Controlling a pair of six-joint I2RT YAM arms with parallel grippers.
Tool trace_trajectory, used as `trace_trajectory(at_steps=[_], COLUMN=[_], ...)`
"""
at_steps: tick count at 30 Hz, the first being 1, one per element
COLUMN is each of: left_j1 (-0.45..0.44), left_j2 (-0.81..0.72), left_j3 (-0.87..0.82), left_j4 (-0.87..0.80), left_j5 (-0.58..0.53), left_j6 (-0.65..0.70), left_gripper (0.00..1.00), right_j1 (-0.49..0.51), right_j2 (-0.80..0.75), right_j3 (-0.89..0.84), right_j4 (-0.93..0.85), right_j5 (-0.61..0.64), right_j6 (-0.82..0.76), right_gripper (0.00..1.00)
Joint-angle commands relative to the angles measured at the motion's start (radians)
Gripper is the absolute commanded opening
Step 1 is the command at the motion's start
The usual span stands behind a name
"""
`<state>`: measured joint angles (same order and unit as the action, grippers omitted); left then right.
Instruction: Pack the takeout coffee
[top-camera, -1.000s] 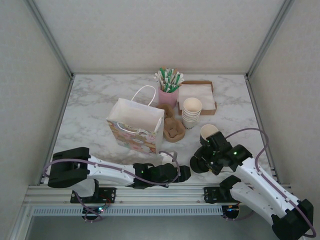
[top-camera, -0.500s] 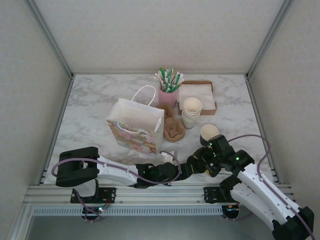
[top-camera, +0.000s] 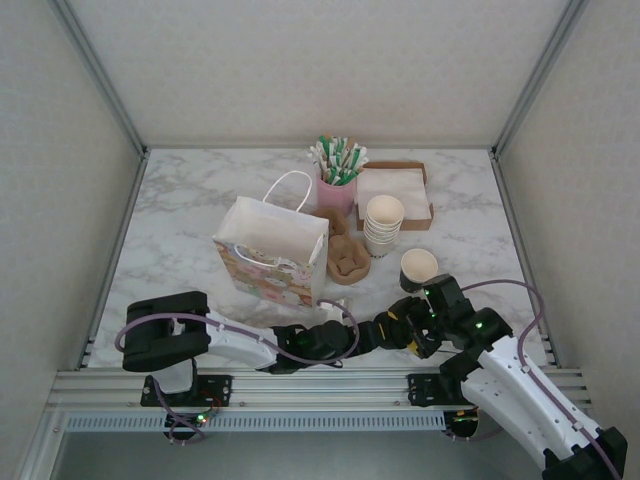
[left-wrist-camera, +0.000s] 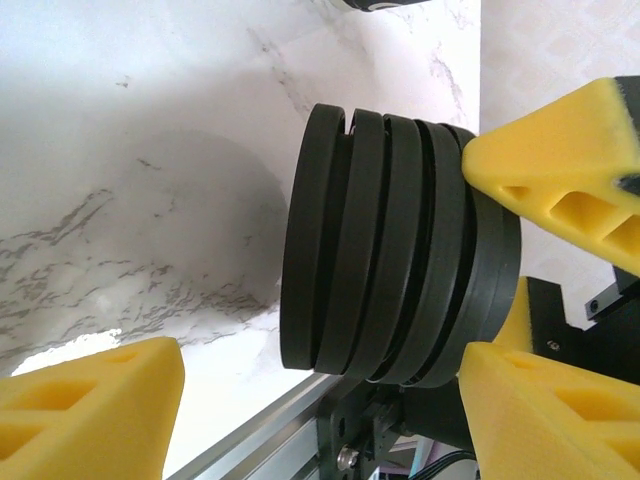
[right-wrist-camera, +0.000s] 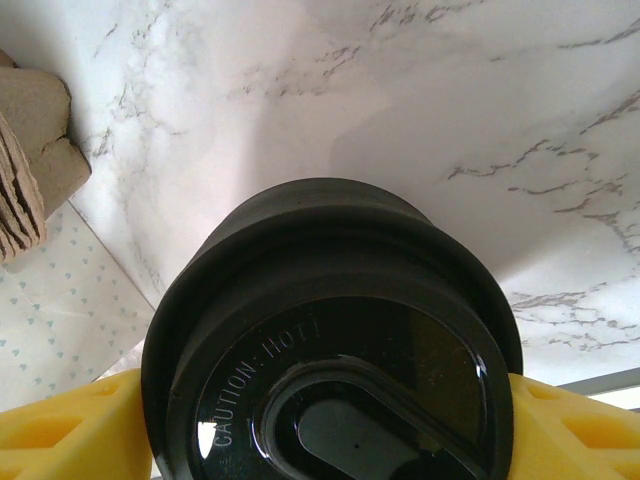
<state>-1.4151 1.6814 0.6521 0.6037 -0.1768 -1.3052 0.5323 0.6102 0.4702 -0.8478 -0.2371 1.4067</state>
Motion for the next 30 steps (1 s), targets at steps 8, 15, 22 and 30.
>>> trace_trajectory(at_steps=[8,15,22,30], left_j1=[0.018,0.022,0.023,0.024], left_j2=[0.028,0.076,0.090,0.087], left_j3=[-0.015,-0.017,-0.029,-0.038], left_j4=[0.062,0.108,0.119,0.137], left_j5=[0.039,0.063,0.056,0.053], left_j6=[-0.022,-0.050,-0.071,-0.071], left_gripper=[0.72,0.70,0.70,0.71], right_j1=[-0.014,-0.017,-0.018,-0.018], right_j2=[-0.006,-0.006,-0.010,-0.013], right_j3=[-0.015,-0.017,-0.021,-0.025], right_j4=[-0.005,-0.005,-0.007,-0.008], right_j5=[-0.008,-0.010,-0.013,-0.010], right_j6=[0.011,0.010,0.008,0.007], right_gripper=[0.77,0.77,0.77,0.77])
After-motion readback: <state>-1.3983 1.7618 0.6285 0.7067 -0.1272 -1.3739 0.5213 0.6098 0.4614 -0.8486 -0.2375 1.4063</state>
